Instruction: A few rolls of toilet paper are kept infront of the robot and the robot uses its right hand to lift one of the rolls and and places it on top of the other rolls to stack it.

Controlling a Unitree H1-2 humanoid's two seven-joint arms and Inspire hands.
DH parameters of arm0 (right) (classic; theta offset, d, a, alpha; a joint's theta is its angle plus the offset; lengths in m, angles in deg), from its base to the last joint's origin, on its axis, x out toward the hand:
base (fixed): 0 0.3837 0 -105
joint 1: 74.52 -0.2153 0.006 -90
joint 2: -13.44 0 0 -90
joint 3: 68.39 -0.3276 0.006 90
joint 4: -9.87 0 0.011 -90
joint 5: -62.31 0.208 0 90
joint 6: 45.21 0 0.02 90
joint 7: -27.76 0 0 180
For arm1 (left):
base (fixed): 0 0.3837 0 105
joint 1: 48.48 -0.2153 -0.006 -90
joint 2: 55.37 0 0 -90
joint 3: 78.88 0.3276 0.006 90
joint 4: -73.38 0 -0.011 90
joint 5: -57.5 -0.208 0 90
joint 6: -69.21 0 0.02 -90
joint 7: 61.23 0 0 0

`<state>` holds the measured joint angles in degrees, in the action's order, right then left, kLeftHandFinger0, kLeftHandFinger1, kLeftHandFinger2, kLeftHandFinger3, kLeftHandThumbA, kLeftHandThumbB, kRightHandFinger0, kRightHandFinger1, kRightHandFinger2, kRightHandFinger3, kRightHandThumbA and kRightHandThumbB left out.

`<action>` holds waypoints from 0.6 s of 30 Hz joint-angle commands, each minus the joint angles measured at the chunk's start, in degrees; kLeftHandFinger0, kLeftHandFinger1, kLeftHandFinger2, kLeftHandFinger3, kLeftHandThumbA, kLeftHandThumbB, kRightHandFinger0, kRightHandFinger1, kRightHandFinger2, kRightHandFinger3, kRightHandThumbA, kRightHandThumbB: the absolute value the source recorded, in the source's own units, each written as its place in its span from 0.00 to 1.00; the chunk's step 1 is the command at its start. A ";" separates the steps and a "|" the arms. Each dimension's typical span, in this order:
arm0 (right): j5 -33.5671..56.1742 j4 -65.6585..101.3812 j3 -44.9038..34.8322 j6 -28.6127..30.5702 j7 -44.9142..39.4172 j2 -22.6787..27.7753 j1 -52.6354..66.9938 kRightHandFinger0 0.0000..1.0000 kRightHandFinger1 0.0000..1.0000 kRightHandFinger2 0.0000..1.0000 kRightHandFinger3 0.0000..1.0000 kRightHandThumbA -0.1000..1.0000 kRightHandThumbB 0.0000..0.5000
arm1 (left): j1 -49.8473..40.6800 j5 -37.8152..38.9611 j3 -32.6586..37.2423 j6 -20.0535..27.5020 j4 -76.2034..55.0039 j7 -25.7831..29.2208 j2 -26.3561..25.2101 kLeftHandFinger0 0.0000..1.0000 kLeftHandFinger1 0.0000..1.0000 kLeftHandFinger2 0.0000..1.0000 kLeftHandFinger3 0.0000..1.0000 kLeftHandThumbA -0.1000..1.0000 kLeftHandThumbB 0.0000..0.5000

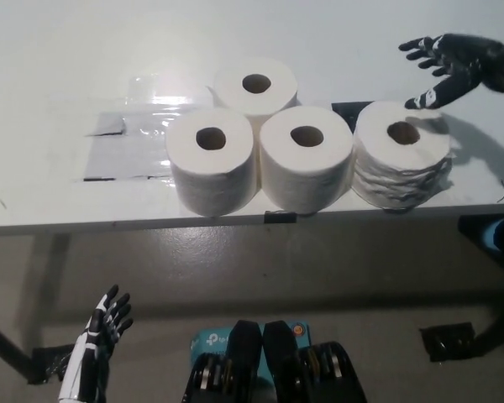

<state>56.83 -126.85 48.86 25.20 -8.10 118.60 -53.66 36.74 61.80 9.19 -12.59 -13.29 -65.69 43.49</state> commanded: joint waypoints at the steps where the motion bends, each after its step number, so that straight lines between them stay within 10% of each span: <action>1: -3.02 -1.99 1.14 -1.07 -7.04 1.58 -7.11 1.00 1.00 1.00 1.00 0.76 0.67 | 0.56 0.96 -0.30 2.03 -2.37 -1.30 -1.16 1.00 1.00 1.00 1.00 1.00 0.21; 18: -5.79 -7.55 1.12 1.55 -9.71 -1.04 -10.51 1.00 1.00 1.00 1.00 0.71 0.67 | 1.03 1.16 -0.38 1.62 -2.58 -1.65 -1.29 1.00 1.00 1.00 1.00 1.00 0.20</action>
<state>52.80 -133.28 50.60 25.63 -16.04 117.50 -59.41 37.16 62.27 9.04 -12.50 -13.92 -66.48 42.92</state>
